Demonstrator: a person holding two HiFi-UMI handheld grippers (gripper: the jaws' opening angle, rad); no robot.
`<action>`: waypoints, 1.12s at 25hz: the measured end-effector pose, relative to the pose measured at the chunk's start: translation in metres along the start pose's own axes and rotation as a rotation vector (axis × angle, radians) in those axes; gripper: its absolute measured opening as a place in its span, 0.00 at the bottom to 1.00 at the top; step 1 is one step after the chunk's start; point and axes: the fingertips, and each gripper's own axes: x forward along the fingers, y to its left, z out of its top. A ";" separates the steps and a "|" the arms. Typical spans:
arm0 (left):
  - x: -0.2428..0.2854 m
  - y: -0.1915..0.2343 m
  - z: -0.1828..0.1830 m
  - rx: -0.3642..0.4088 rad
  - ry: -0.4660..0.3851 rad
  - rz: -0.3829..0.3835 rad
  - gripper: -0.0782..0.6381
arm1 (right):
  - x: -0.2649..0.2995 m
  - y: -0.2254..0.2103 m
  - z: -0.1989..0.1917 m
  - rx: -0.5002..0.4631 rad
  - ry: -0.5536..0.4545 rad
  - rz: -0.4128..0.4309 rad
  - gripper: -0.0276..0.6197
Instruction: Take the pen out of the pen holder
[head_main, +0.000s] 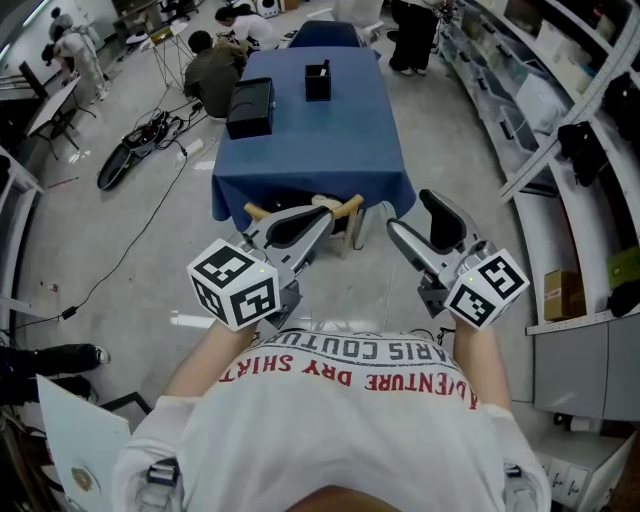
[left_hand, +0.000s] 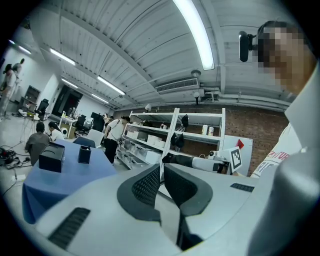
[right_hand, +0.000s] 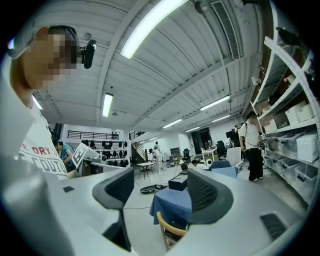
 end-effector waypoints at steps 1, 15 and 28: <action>0.004 0.000 -0.001 -0.002 0.001 -0.002 0.17 | -0.001 -0.005 -0.002 0.000 0.004 -0.005 0.53; 0.067 0.054 -0.010 -0.037 0.044 0.002 0.17 | 0.028 -0.081 -0.020 0.043 0.021 -0.035 0.55; 0.197 0.205 0.020 -0.098 0.077 0.053 0.17 | 0.152 -0.231 -0.027 0.114 0.086 0.014 0.55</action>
